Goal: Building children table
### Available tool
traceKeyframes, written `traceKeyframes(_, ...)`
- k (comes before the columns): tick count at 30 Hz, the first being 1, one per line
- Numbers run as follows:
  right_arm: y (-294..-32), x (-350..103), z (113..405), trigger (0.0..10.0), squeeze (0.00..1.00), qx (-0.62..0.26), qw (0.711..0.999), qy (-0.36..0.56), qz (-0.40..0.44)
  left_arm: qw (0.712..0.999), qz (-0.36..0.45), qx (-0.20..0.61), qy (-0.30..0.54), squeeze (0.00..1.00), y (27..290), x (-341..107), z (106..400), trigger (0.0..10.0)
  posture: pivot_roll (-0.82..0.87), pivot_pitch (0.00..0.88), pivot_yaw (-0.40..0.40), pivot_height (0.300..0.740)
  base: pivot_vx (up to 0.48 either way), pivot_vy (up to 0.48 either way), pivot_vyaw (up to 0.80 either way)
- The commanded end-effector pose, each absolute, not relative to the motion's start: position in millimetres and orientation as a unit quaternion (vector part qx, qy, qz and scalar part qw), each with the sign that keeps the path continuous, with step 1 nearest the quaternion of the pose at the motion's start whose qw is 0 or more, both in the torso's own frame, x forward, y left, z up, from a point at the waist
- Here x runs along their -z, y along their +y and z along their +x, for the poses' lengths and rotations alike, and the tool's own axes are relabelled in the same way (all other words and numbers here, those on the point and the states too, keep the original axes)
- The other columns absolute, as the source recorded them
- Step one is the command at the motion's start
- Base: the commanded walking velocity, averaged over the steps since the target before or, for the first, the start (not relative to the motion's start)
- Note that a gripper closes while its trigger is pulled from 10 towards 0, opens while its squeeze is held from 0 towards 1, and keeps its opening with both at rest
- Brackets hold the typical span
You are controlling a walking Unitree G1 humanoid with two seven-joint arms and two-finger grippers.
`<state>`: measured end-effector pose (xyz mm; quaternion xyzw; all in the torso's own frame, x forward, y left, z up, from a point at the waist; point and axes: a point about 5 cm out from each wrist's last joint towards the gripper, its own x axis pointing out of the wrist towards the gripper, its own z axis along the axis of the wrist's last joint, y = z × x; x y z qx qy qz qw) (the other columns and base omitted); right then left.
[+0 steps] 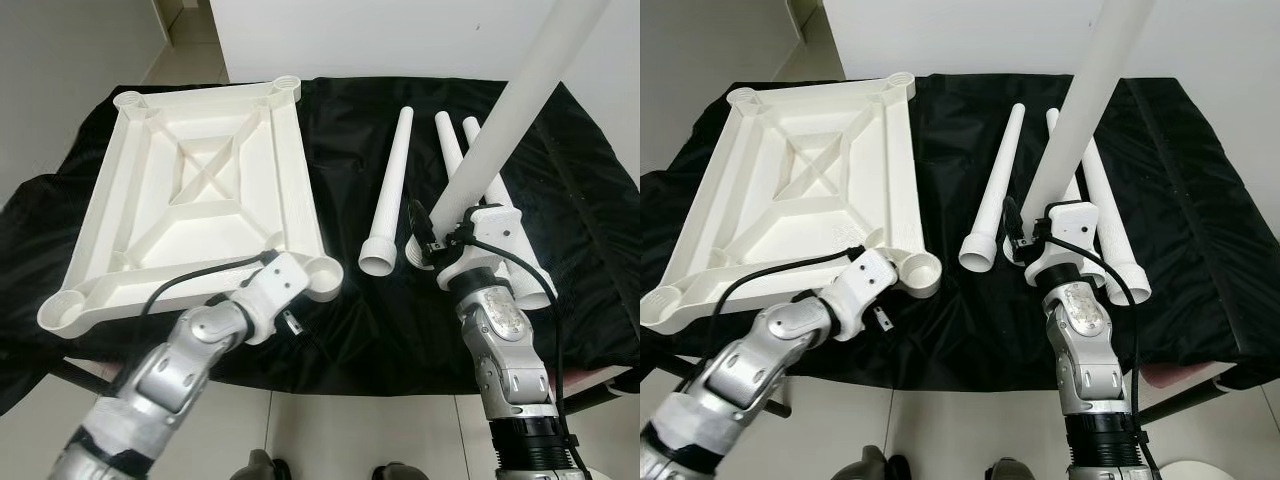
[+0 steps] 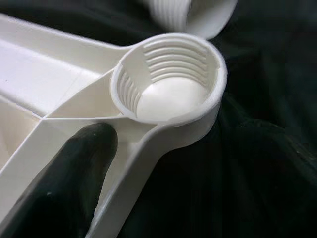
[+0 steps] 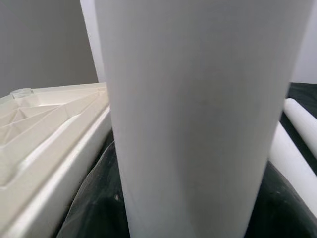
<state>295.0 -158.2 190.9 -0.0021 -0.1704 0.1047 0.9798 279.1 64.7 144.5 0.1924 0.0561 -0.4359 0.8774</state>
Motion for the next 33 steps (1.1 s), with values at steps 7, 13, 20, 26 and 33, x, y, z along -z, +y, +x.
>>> traceKeyframes(7, -155, -196, 298, 10.0, 0.0, -0.105, 0.978, -0.183, 0.002, 0.863, 0.181, 0.468, 0.059, 0.0, 34, -139, 268, 10.0, -0.14, 0.126, 0.102, 0.74, 0.0, 0.0, 0.0)
traceKeyframes(13, -154, -197, 300, 10.0, 0.0, -0.104, 0.977, -0.184, 0.006, 0.863, 0.174, 0.47, 0.055, 0.0, 25, -139, 267, 10.0, -0.14, 0.12, 0.1, 0.74, 0.0, 0.0, 0.0)
traceKeyframes(20, -153, -197, 301, 10.0, 0.0, -0.104, 0.977, -0.186, 0.006, 0.868, 0.164, 0.465, 0.056, 0.0, 18, -140, 269, 10.0, -0.15, 0.1, 0.098, 0.74, 0.0, 0.0, 0.0)
traceKeyframes(26, -153, -199, 304, 10.0, 0.0, -0.103, 0.976, -0.189, 0.008, 0.872, 0.155, 0.462, 0.05, 0.0, 3, -144, 271, 10.0, -0.14, 0.097, 0.102, 0.74, 0.0, 0.0, 0.0)
traceKeyframes(33, -152, -197, 306, 10.0, 0.0, -0.095, 0.977, -0.189, 0.013, 0.87, 0.169, 0.462, 0.032, 0.0, -3, -153, 278, 10.0, -0.12, 0.1, 0.106, 0.74, 0.0, 0.0, 0.0)
